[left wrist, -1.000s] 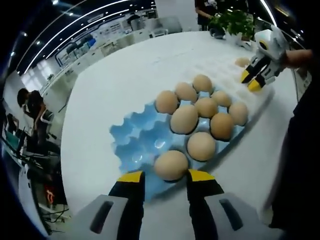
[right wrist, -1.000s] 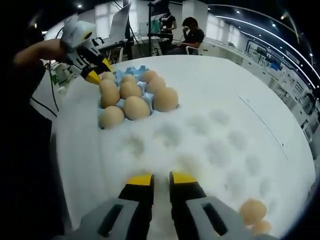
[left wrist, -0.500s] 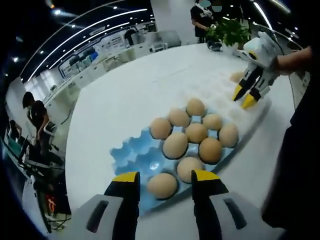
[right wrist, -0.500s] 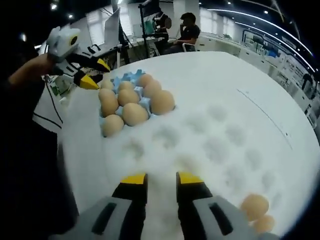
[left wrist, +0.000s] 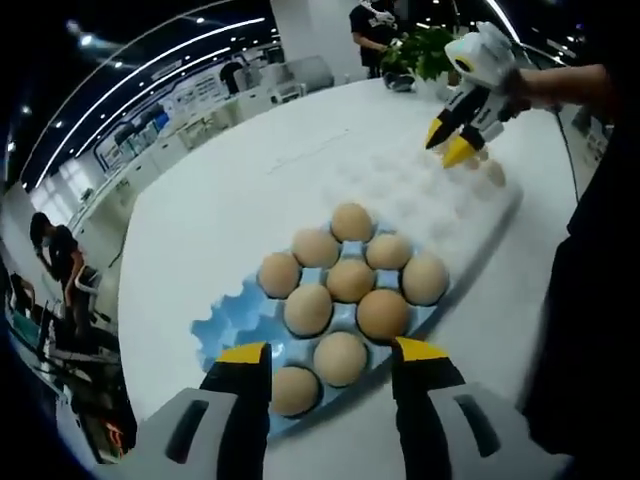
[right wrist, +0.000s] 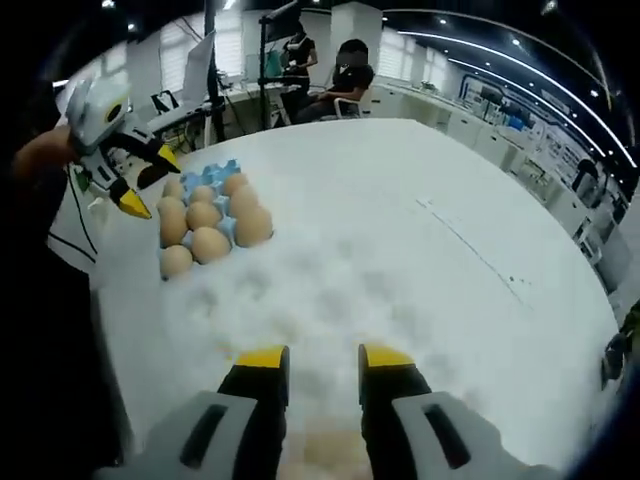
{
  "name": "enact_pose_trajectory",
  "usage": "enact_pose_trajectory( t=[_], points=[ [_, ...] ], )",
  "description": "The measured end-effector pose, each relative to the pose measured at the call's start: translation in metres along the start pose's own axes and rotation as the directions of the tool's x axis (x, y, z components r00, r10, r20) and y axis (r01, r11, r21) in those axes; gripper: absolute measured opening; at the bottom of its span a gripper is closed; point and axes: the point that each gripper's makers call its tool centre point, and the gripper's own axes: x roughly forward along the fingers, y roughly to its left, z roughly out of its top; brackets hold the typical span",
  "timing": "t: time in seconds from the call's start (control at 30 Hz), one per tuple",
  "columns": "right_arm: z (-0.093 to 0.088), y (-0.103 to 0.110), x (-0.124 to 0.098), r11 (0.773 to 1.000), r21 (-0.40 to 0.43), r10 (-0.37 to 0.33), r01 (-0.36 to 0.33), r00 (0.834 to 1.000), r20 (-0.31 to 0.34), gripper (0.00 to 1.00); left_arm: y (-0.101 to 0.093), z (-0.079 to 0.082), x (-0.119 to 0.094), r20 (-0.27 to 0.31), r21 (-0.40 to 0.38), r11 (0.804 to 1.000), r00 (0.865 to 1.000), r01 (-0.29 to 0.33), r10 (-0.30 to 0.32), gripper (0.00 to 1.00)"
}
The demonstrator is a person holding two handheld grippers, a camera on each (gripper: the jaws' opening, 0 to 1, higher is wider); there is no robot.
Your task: Place the egg into an empty slot of the egg tray after lifting it from the table, then release the egg inside the slot.
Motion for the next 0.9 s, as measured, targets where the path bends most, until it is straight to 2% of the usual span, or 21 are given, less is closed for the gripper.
enact_pose_trajectory(
  t=[0.07,0.17,0.3,0.37,0.43,0.5,0.57,0.6,0.73,0.9],
  points=[
    [-0.006,-0.014,-0.003,0.997,0.074,-0.015,0.015,1.000,0.008,0.28,-0.004,0.004,0.000,0.018,-0.012,1.000,1.000,0.007,-0.006,0.50],
    [-0.019,-0.036,-0.008,0.994,0.077,-0.074,0.075,0.997,-0.010,0.28,-0.010,0.006,0.001,0.017,-0.008,1.000,1.000,0.027,-0.026,0.51],
    [-0.036,-0.051,-0.013,0.990,0.098,-0.099,0.102,0.995,-0.033,0.28,-0.012,0.004,0.001,0.002,-0.012,0.999,0.999,0.036,-0.036,0.52],
    [-0.045,-0.052,-0.014,0.988,0.123,-0.089,0.095,0.995,-0.052,0.28,-0.008,0.002,0.000,-0.004,-0.015,1.000,1.000,0.026,-0.026,0.52],
    [-0.047,-0.050,-0.013,0.988,0.132,-0.076,0.081,0.996,-0.048,0.28,-0.006,0.001,0.000,-0.007,-0.018,1.000,1.000,0.021,-0.021,0.52],
    [-0.046,-0.046,-0.012,0.990,0.120,-0.066,0.072,0.996,-0.052,0.27,-0.006,0.000,0.000,-0.013,-0.016,1.000,1.000,0.026,-0.026,0.52],
    [-0.052,-0.037,-0.004,0.994,0.103,-0.026,0.035,0.996,-0.087,0.28,-0.007,-0.001,0.000,-0.021,-0.010,1.000,0.999,0.025,-0.025,0.52],
    [-0.050,-0.040,-0.001,0.993,0.101,-0.050,0.057,0.996,-0.072,0.28,-0.007,-0.001,0.000,-0.021,-0.010,1.000,0.999,0.025,-0.025,0.52],
    [-0.049,-0.044,0.004,0.993,0.105,-0.039,0.051,0.992,-0.116,0.28,-0.010,0.001,-0.001,-0.021,-0.014,1.000,0.999,0.027,-0.028,0.52],
    [-0.051,-0.041,0.004,0.993,0.095,-0.056,0.069,0.990,-0.131,0.27,-0.012,0.001,-0.001,-0.023,-0.020,0.999,0.999,0.031,-0.031,0.52]
  ],
)
